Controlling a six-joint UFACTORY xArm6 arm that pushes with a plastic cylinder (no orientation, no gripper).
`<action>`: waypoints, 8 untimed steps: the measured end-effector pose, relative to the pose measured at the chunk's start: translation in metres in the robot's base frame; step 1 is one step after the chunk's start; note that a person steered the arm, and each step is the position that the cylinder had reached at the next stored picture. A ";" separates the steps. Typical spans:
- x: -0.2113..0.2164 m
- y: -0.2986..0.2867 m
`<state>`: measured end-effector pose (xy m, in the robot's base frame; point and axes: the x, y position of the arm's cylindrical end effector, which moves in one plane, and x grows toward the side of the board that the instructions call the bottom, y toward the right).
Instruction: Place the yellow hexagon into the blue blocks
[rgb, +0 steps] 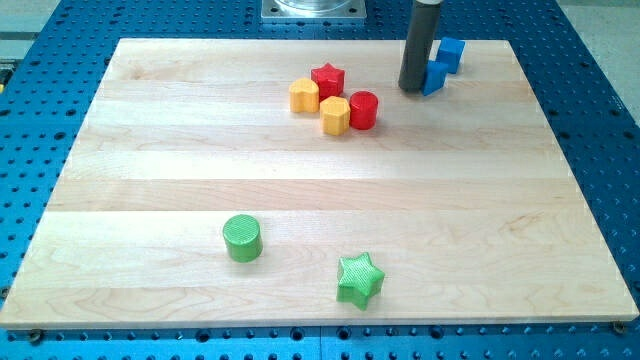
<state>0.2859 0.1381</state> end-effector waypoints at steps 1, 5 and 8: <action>-0.009 0.016; 0.117 -0.177; 0.084 -0.080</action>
<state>0.3702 0.0584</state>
